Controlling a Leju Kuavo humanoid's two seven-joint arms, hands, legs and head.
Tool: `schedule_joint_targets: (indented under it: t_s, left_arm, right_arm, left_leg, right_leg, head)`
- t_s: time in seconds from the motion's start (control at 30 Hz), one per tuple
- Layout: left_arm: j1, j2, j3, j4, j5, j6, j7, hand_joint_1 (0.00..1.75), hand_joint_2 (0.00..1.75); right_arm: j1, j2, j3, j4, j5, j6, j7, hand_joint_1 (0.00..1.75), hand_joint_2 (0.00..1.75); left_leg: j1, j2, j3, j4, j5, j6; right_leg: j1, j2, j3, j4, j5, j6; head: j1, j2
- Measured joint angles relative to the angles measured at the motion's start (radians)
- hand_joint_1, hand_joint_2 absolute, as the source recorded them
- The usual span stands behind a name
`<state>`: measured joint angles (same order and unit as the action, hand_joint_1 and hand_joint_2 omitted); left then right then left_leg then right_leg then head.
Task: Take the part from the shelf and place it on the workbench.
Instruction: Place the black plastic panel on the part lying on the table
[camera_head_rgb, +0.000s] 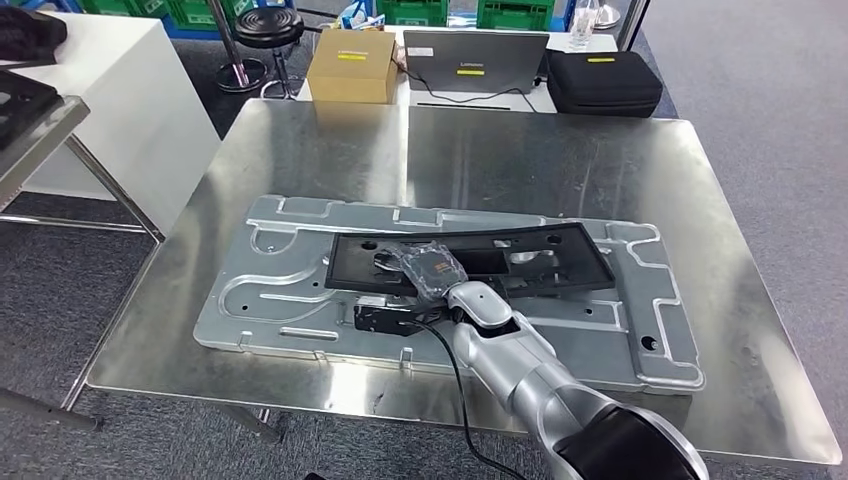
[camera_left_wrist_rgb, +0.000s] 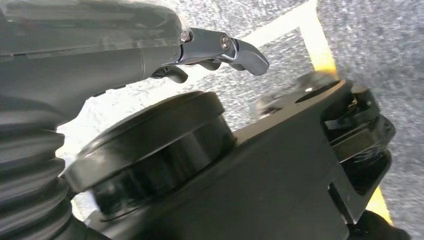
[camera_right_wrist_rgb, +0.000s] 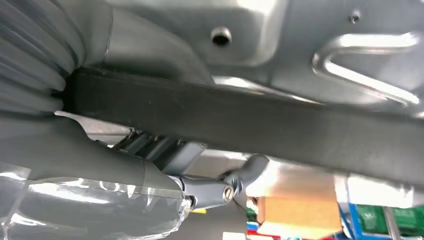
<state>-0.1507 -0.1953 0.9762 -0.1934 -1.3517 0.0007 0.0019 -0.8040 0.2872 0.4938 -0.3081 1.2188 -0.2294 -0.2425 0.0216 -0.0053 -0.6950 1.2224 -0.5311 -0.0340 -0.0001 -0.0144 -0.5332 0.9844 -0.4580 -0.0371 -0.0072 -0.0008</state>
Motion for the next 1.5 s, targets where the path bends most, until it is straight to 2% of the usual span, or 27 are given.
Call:
schedule_joint_targets:
  t_s: [0.03, 0.07, 0.1, 0.17, 0.23, 0.3, 0.37, 0.4, 0.5, 0.53, 0.57, 0.6, 0.7, 0.77, 0.87, 0.93, 1.0, 1.03, 1.07, 1.1, 1.13, 1.2, 1.27, 1.33, 1.4, 1.43, 1.5]
  left_arm:
    - [0.0, 0.0, -0.001, 0.0, -0.001, -0.002, -0.003, 0.0, 1.75]
    - [0.0, 0.001, -0.002, 0.0, -0.003, -0.004, -0.006, 0.0, 1.75]
    - [0.001, 0.002, -0.003, 0.0, -0.005, -0.005, -0.006, 0.0, 1.75]
    - [0.005, 0.004, -0.005, 0.0, -0.004, 0.002, -0.005, 0.0, 0.87]
    - [0.008, 0.005, -0.006, 0.0, 0.003, 0.011, -0.003, 0.0, 0.0]
    - [0.009, 0.006, -0.006, 0.0, 0.009, 0.022, 0.002, 0.0, 0.0]
    - [0.01, 0.008, -0.005, 0.0, 0.011, 0.033, 0.007, 0.0, 0.0]
    - [0.01, 0.008, -0.005, 0.0, 0.011, 0.038, 0.008, 0.0, 0.0]
    - [0.012, 0.008, -0.004, 0.0, 0.01, 0.047, 0.001, 0.0, 0.0]
    - [0.013, 0.009, -0.004, 0.0, 0.01, 0.048, -0.002, 0.0, 0.0]
    - [0.015, 0.009, -0.004, 0.0, 0.01, 0.049, -0.005, 0.0, 0.0]
    - [0.016, 0.009, -0.003, 0.0, 0.01, 0.049, -0.006, 0.0, 0.0]
    - [0.016, 0.009, -0.003, 0.0, 0.01, 0.051, -0.009, 0.0, 0.0]
    - [0.015, 0.009, -0.002, 0.0, 0.01, 0.054, -0.013, 0.0, 0.0]
    - [0.015, 0.009, -0.002, 0.0, 0.01, 0.059, -0.017, 0.0, 0.0]
    - [0.015, 0.01, -0.001, 0.0, 0.01, 0.06, -0.018, 0.0, 0.0]
    - [0.016, 0.01, 0.0, 0.0, 0.01, 0.06, -0.019, 0.0, 0.0]
    - [0.016, 0.01, 0.0, 0.0, 0.01, 0.06, -0.02, 0.0, 0.0]
    - [0.017, 0.01, 0.0, 0.0, 0.01, 0.06, -0.02, 0.0, 0.0]
    - [0.018, 0.01, 0.001, 0.0, 0.01, 0.061, -0.02, 0.0, 0.0]
    - [0.019, 0.01, 0.001, 0.0, 0.01, 0.061, -0.021, 0.0, 0.0]
    - [0.018, 0.01, 0.001, 0.0, 0.01, 0.064, -0.023, 0.0, 0.0]
    - [0.017, 0.01, 0.002, 0.0, 0.01, 0.066, -0.024, 0.0, 0.0]
    - [0.017, 0.011, 0.003, 0.0, 0.01, 0.068, -0.025, 0.0, 0.0]
    - [0.017, 0.011, 0.004, 0.0, 0.011, 0.068, -0.025, 0.0, 0.0]
    - [0.016, 0.011, 0.004, 0.0, 0.011, 0.068, -0.026, 0.0, 0.0]
    - [0.016, 0.011, 0.007, 0.0, 0.011, 0.068, -0.027, 0.0, 0.0]
  right_arm:
    - [0.003, 0.0, -0.001, 0.001, -0.002, 0.0, 0.001, 0.0, 1.75]
    - [0.005, -0.001, -0.003, 0.002, -0.006, 0.0, 0.001, 0.0, 1.75]
    - [0.006, -0.001, -0.006, 0.003, -0.011, 0.0, 0.001, 0.0, 1.75]
    - [0.005, -0.002, -0.012, 0.003, -0.023, -0.001, 0.0, 0.0, 1.75]
    - [0.005, -0.003, -0.023, 0.003, -0.038, -0.002, -0.002, 0.0, 0.87]
    - [0.004, -0.006, -0.037, 0.003, -0.062, -0.001, -0.012, 0.0, 0.0]
    - [0.009, -0.008, -0.056, 0.004, -0.1, 0.004, -0.029, 0.0, 0.0]
    - [0.014, -0.009, -0.069, 0.004, -0.125, 0.008, -0.042, 0.0, 0.0]
    - [0.034, -0.011, -0.124, 0.004, -0.212, 0.015, -0.092, 0.0, 0.0]
    - [0.039, -0.012, -0.146, 0.004, -0.238, 0.016, -0.107, 0.0, 0.0]
    - [0.043, -0.012, -0.166, 0.004, -0.258, 0.019, -0.119, 0.0, 0.0]
    - [0.046, -0.013, -0.183, 0.004, -0.271, 0.021, -0.126, 0.0, 0.0]
    - [0.048, -0.014, -0.215, 0.003, -0.303, 0.018, -0.141, 0.0, 0.0]
    - [0.048, -0.014, -0.242, -0.001, -0.34, 0.016, -0.164, 0.0, 0.0]
    - [0.047, -0.015, -0.294, -0.008, -0.39, 0.024, -0.191, 0.0, 0.0]
    - [0.046, -0.015, -0.317, -0.012, -0.4, 0.029, -0.196, 0.0, 0.0]
    - [0.047, -0.016, -0.33, -0.013, -0.403, 0.032, -0.196, 0.0, 0.0]
    - [0.048, -0.016, -0.334, -0.013, -0.403, 0.033, -0.196, 0.0, 0.0]
    - [0.049, -0.016, -0.338, -0.013, -0.403, 0.033, -0.197, 0.0, 0.0]
    - [0.049, -0.016, -0.341, -0.013, -0.404, 0.034, -0.197, 0.0, 0.0]
    - [0.049, -0.016, -0.345, -0.013, -0.408, 0.035, -0.198, 0.0, 0.0]
    - [0.049, -0.016, -0.356, -0.013, -0.438, 0.05, -0.21, 0.0, 0.0]
    - [0.048, -0.016, -0.379, -0.016, -0.499, 0.084, -0.237, 0.0, 0.0]
    - [0.048, -0.017, -0.413, -0.02, -0.568, 0.13, -0.265, 0.0, 0.0]
    - [0.048, -0.018, -0.452, -0.024, -0.622, 0.173, -0.285, 0.0, 0.0]
    - [0.049, -0.019, -0.469, -0.026, -0.641, 0.188, -0.293, 0.0, 0.0]
    - [0.054, -0.021, -0.498, -0.028, -0.668, 0.209, -0.31, 0.0, 0.0]
  left_leg:
    - [0.0, 0.0, -0.01, 0.042, -0.016, -0.003]
    - [0.001, 0.001, -0.003, 0.053, -0.014, -0.006]
    - [0.002, 0.002, 0.024, 0.024, 0.007, -0.009]
    - [0.004, 0.004, 0.11, -0.105, 0.055, -0.011]
    - [0.002, 0.005, 0.165, -0.196, 0.069, -0.004]
    - [0.0, 0.005, 0.169, -0.21, 0.063, 0.011]
    - [0.003, 0.008, 0.168, -0.217, 0.066, 0.027]
    - [0.004, 0.009, 0.166, -0.22, 0.07, 0.034]
    - [0.002, 0.012, 0.15, -0.221, 0.08, 0.047]
    - [0.001, 0.011, 0.145, -0.22, 0.082, 0.048]
    - [0.001, 0.011, 0.143, -0.22, 0.083, 0.048]
    - [0.001, 0.01, 0.142, -0.219, 0.084, 0.047]
    - [-0.001, 0.006, 0.14, -0.216, 0.085, 0.039]
    - [-0.003, 0.003, 0.136, -0.215, 0.088, 0.026]
    - [-0.002, 0.001, 0.132, -0.214, 0.086, 0.007]
    - [0.0, 0.002, 0.103, -0.15, 0.043, 0.001]
    - [0.001, 0.002, 0.042, -0.015, -0.025, -0.002]
    - [0.001, 0.002, 0.015, 0.044, -0.045, -0.004]
    - [0.001, 0.002, 0.002, 0.074, -0.048, -0.004]
    - [0.001, 0.002, 0.007, 0.065, -0.032, -0.003]
    - [0.0, 0.002, 0.031, 0.015, 0.0, -0.001]
    - [-0.002, 0.003, 0.101, -0.128, 0.062, 0.007]
    - [-0.006, 0.004, 0.136, -0.206, 0.081, 0.016]
    - [-0.008, 0.003, 0.136, -0.214, 0.082, 0.026]
    - [-0.005, 0.005, 0.137, -0.223, 0.09, 0.038]
    - [-0.002, 0.006, 0.138, -0.228, 0.094, 0.044]
    - [-0.002, 0.007, 0.135, -0.23, 0.097, 0.049]
  right_leg:
    - [0.0, -0.002, -0.006, 0.001, 0.003, 0.001]
    - [0.0, -0.003, -0.011, 0.004, 0.005, 0.002]
    - [-0.001, -0.003, -0.015, 0.007, 0.007, 0.003]
    - [-0.002, -0.001, -0.021, 0.016, 0.006, 0.008]
    - [0.0, 0.004, -0.026, 0.024, 0.007, 0.018]
    - [0.004, 0.009, -0.029, 0.027, 0.01, 0.028]
    - [0.002, 0.011, -0.033, 0.037, 0.003, 0.039]
    - [0.001, 0.012, -0.045, 0.061, -0.014, 0.043]
    - [-0.006, 0.013, -0.13, 0.232, -0.105, 0.053]
    - [-0.008, 0.013, -0.156, 0.283, -0.121, 0.055]
    - [-0.01, 0.013, -0.166, 0.304, -0.118, 0.056]
    - [-0.012, 0.013, -0.158, 0.287, -0.096, 0.056]
    - [-0.014, 0.013, -0.069, 0.102, -0.007, 0.051]
    - [-0.01, 0.014, -0.044, 0.038, 0.006, 0.045]
    - [-0.01, 0.014, -0.045, 0.029, 0.014, 0.029]
    - [-0.013, 0.012, -0.045, 0.022, 0.02, 0.015]
    - [-0.01, 0.011, -0.049, 0.021, 0.022, 0.008]
    - [-0.008, 0.011, -0.051, 0.022, 0.023, 0.007]
    - [-0.006, 0.011, -0.052, 0.022, 0.023, 0.006]
    - [-0.005, 0.011, -0.051, 0.023, 0.023, 0.006]
    - [-0.004, 0.011, -0.05, 0.024, 0.023, 0.007]
    - [-0.001, 0.011, -0.05, 0.028, 0.021, 0.011]
    - [0.002, 0.012, -0.055, 0.032, 0.022, 0.02]
    - [0.002, 0.013, -0.059, 0.031, 0.026, 0.032]
    - [0.0, 0.014, -0.065, 0.046, 0.013, 0.043]
    - [-0.002, 0.015, -0.08, 0.078, -0.008, 0.048]
    - [-0.008, 0.015, -0.137, 0.195, -0.07, 0.058]
  head:
    - [0.0, 0.0]
    - [0.0, 0.0]
    - [0.0, 0.0]
    - [0.0, 0.0]
    - [0.0, 0.0]
    - [0.002, 0.0]
    - [0.002, 0.0]
    - [0.002, 0.0]
    - [0.003, 0.0]
    - [0.003, 0.0]
    - [0.003, 0.0]
    - [0.003, 0.0]
    - [0.003, 0.0]
    - [0.002, 0.0]
    - [0.002, 0.0]
    - [0.001, 0.0]
    - [0.0, 0.0]
    - [0.001, 0.0]
    - [0.001, 0.0]
    - [0.001, 0.0]
    - [0.001, 0.0]
    - [0.001, 0.0]
    - [0.001, 0.0]
    - [0.002, 0.0]
    - [0.003, 0.0]
    - [0.004, 0.0]
    - [0.006, 0.0]
